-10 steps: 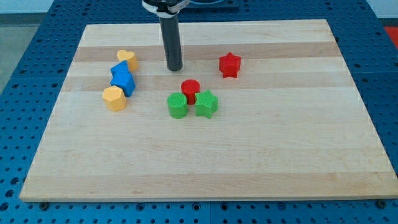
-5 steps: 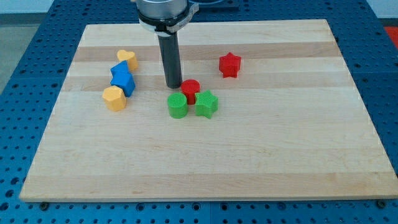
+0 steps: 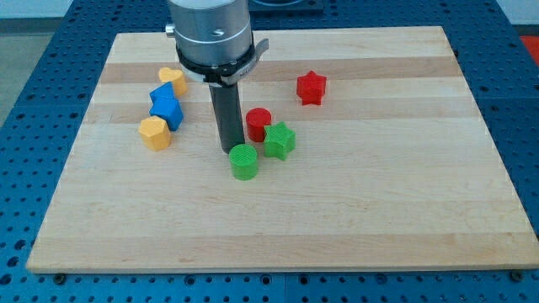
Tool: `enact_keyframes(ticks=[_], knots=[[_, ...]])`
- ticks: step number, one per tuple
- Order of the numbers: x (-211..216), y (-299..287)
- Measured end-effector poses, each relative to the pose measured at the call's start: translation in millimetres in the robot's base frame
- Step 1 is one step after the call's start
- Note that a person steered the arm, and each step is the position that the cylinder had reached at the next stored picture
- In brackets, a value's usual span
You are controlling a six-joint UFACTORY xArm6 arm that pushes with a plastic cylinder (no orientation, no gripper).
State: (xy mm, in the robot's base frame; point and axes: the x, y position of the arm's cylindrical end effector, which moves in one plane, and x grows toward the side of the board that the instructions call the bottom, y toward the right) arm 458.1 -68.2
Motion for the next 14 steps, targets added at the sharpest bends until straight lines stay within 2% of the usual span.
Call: enact_keyframes(ticks=[3,5,10,14], knots=[[-42.6,21.3],[-42.6,58.5],[-30.2,76.8],[-36.1,96.3]])
